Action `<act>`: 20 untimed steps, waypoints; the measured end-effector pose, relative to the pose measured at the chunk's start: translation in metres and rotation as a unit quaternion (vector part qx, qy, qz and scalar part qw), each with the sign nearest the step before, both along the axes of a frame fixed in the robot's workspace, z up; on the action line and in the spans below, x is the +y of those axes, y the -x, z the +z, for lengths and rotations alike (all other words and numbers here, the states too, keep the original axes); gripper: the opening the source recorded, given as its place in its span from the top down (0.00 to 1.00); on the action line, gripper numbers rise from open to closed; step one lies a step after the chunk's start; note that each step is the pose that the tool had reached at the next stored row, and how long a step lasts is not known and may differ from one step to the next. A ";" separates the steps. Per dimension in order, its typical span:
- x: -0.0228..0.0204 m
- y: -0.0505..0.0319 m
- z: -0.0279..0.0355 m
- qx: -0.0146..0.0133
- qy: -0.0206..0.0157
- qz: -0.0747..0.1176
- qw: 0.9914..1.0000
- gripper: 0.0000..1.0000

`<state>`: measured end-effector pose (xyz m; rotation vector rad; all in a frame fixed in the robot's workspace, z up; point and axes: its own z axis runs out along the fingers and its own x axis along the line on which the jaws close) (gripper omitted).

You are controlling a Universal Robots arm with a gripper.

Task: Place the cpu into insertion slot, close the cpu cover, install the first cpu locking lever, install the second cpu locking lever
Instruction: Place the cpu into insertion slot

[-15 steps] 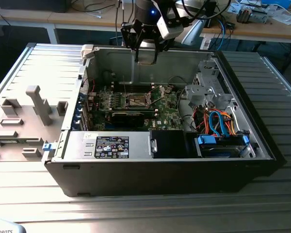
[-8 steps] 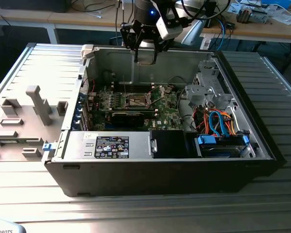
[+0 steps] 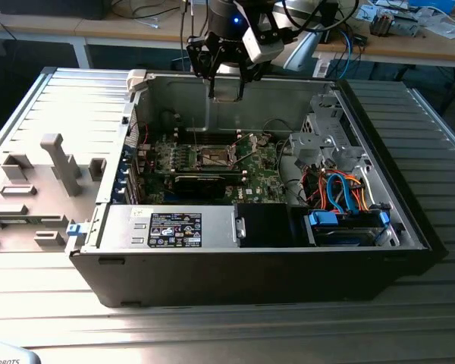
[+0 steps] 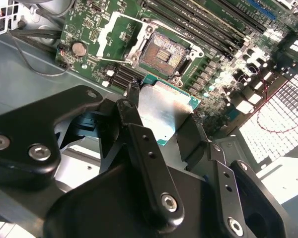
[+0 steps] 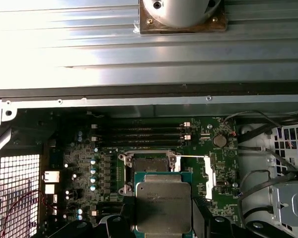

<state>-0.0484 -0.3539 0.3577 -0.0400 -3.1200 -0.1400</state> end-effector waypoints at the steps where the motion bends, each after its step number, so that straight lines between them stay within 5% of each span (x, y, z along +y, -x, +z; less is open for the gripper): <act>1: 0.0000 0.0002 -0.0001 0.000 0.000 0.000 1.000 0.46; 20: -0.0001 0.0045 -0.0034 0.000 0.000 0.000 1.000 0.46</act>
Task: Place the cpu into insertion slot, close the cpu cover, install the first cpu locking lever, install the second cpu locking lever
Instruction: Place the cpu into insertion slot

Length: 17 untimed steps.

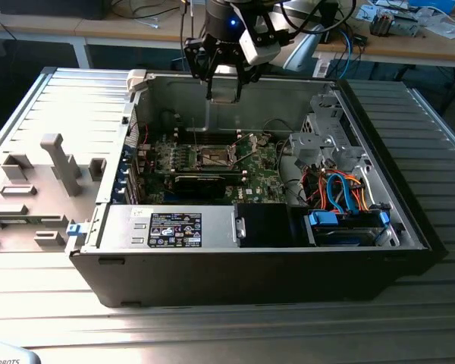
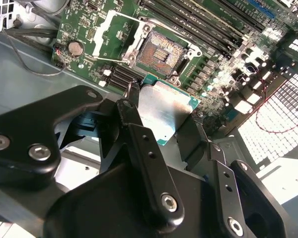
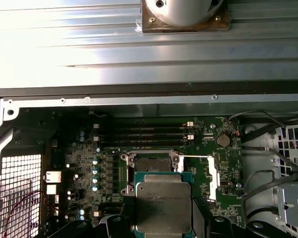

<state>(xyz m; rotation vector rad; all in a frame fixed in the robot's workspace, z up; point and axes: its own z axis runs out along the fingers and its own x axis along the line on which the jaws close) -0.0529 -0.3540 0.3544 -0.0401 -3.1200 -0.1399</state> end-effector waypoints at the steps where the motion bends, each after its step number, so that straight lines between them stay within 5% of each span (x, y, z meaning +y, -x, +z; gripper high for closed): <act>1: 0.0000 0.0003 -0.0002 0.000 0.000 0.000 1.000 0.46; 17: -0.0001 0.0062 -0.0068 0.000 0.000 0.000 1.000 0.46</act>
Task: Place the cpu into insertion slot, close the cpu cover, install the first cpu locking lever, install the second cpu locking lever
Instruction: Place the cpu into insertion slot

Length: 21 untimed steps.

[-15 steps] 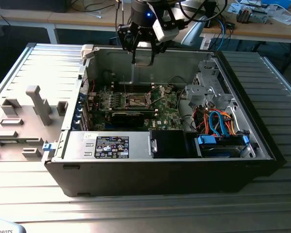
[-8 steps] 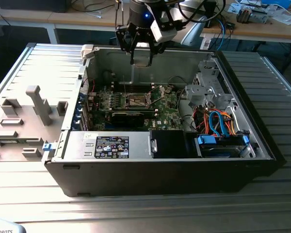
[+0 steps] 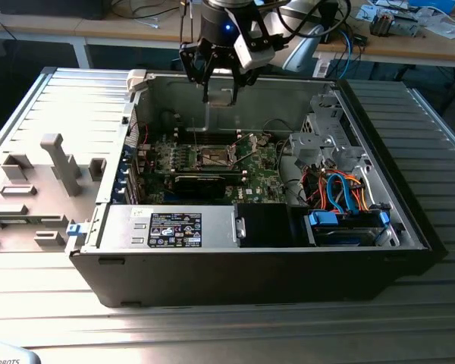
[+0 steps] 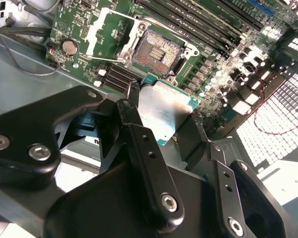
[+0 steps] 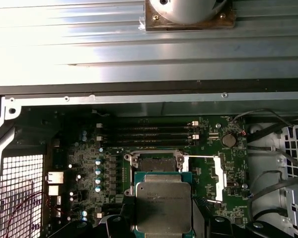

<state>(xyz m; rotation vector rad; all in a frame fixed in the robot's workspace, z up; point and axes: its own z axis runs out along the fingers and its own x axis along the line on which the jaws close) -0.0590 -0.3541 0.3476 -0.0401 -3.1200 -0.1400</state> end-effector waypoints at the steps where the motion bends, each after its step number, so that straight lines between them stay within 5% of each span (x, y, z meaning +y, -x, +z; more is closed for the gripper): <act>1: 0.0000 0.0001 -0.0003 0.000 0.000 0.000 1.000 0.46; 21: 0.0000 0.0009 -0.0061 0.000 0.000 0.000 1.000 0.46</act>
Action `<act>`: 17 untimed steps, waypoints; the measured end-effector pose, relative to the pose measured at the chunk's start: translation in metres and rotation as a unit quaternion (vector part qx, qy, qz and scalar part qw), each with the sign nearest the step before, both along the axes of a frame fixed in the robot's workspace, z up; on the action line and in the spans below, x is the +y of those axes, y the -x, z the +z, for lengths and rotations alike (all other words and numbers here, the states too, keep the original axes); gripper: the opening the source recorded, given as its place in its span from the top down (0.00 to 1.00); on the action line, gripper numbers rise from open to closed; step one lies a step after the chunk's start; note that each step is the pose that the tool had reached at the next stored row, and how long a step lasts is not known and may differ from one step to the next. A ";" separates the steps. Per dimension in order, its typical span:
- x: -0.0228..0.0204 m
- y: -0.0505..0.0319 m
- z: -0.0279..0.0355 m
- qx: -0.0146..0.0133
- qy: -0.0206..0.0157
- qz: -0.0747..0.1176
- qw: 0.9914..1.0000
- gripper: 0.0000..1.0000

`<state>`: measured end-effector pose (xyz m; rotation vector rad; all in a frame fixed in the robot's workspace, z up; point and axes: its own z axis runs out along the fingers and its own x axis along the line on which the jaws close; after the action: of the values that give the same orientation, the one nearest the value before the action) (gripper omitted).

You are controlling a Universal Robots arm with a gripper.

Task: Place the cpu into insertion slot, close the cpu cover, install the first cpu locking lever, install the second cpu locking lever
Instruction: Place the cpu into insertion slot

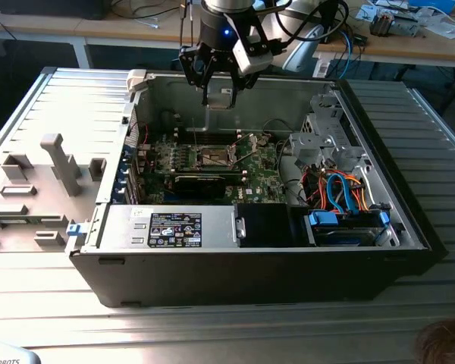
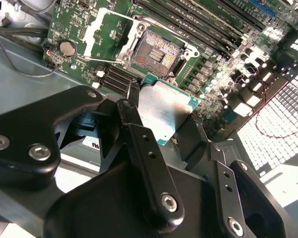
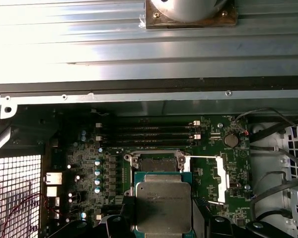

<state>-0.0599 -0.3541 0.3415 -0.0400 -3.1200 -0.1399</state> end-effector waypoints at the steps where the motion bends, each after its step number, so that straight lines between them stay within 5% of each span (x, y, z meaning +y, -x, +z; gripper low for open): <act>1: 0.0000 0.0000 -0.0002 0.000 0.000 0.000 1.000 0.46; 17: 0.0000 0.0002 -0.0078 0.000 0.000 0.000 1.000 0.46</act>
<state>-0.0601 -0.3541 0.3337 -0.0400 -3.1200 -0.1399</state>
